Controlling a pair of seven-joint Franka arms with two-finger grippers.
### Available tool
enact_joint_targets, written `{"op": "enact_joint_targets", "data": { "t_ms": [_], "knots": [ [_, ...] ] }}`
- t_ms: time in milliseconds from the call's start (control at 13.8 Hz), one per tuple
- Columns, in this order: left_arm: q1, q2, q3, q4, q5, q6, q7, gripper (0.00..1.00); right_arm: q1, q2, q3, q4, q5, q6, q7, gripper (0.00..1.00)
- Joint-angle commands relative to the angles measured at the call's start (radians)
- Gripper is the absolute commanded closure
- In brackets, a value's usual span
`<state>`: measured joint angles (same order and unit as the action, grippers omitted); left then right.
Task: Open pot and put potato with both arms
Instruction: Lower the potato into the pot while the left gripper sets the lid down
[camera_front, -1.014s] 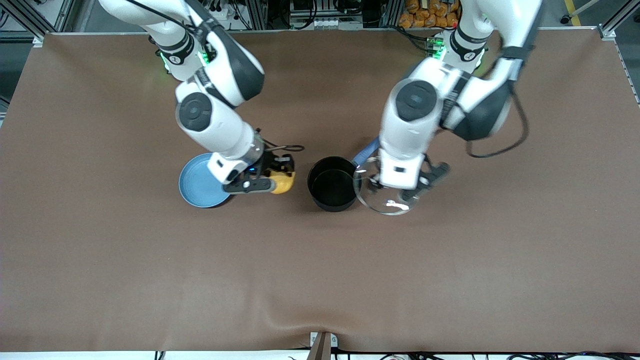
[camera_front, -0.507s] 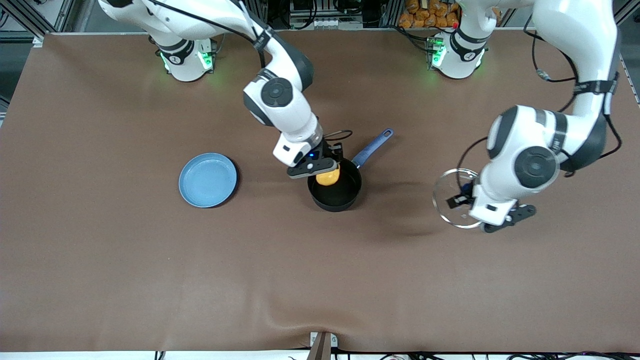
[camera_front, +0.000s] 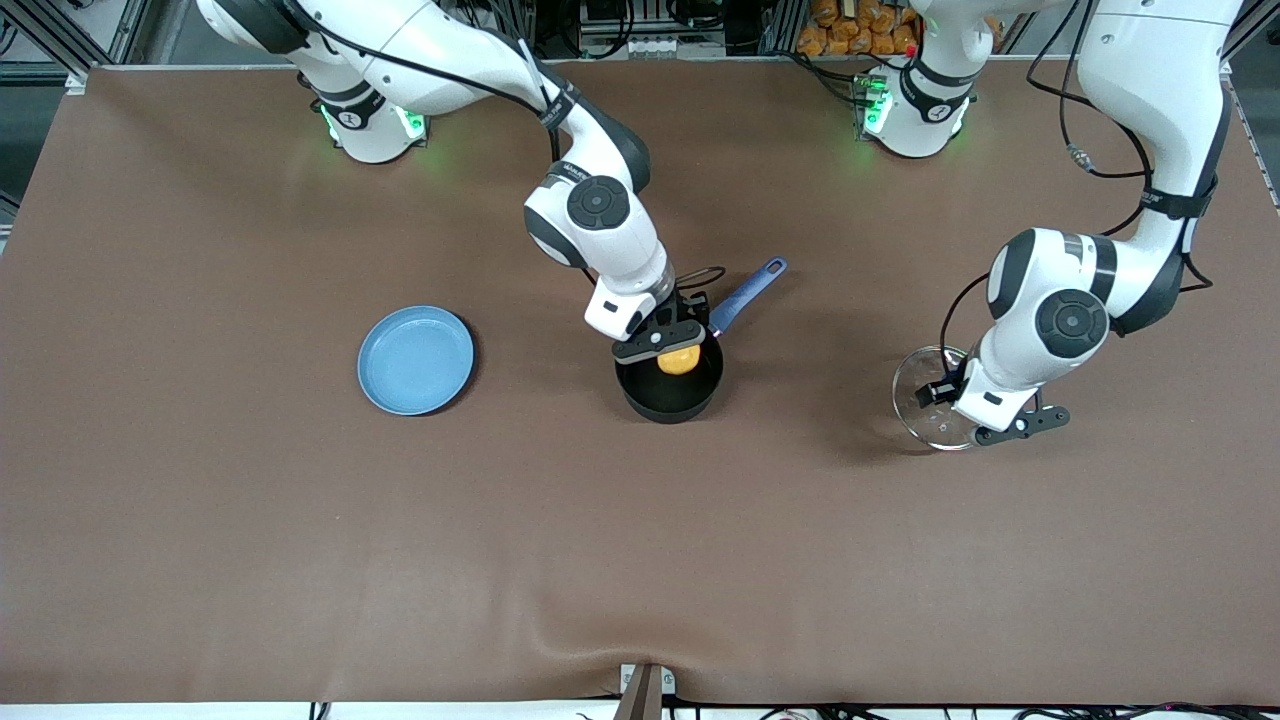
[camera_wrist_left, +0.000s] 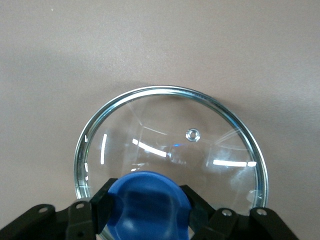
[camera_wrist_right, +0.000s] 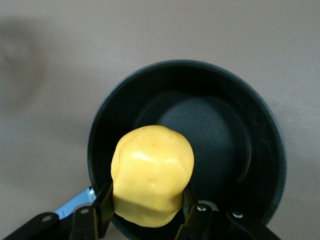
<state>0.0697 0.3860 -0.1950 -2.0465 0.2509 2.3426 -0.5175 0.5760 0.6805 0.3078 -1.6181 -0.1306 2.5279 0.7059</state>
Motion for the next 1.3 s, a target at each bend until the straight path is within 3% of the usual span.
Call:
{"op": "enact_joint_targets", "data": {
  "t_ms": [0,72,145,362,725,797,870,1087,1232],
  "knots": [
    [0.019,0.019,-0.009,-0.012,0.040,0.067,0.007,1.00,0.024,0.027,-0.007,0.032,-0.043,0.000,0.024,0.92],
    [0.021,0.043,-0.009,-0.012,0.078,0.087,0.005,1.00,0.024,0.028,-0.007,0.032,-0.043,0.000,0.024,0.91],
    [0.022,0.060,-0.008,-0.011,0.124,0.098,0.005,1.00,0.024,0.031,-0.007,0.032,-0.041,-0.001,0.024,0.79],
    [0.038,0.080,-0.009,-0.011,0.197,0.103,0.004,1.00,0.016,0.034,-0.007,0.033,-0.037,-0.001,0.026,0.09],
    [0.035,0.091,-0.009,-0.006,0.211,0.103,0.004,0.99,-0.007,0.021,-0.006,0.096,-0.027,-0.030,0.021,0.03],
    [0.032,0.091,-0.009,-0.001,0.211,0.098,0.004,0.21,-0.024,0.019,-0.004,0.118,-0.026,-0.056,0.020,0.03],
    [0.033,0.082,-0.011,0.003,0.211,0.093,0.004,0.00,-0.036,0.019,-0.004,0.145,-0.027,-0.096,0.018,0.02],
    [0.033,0.015,-0.015,0.043,0.197,0.054,0.001,0.00,-0.096,-0.022,0.005,0.196,-0.021,-0.230,0.011,0.00],
    [0.041,-0.048,-0.062,0.090,0.179,-0.003,-0.001,0.00,-0.166,-0.048,0.031,0.221,-0.008,-0.316,0.004,0.00]
  ]
}}
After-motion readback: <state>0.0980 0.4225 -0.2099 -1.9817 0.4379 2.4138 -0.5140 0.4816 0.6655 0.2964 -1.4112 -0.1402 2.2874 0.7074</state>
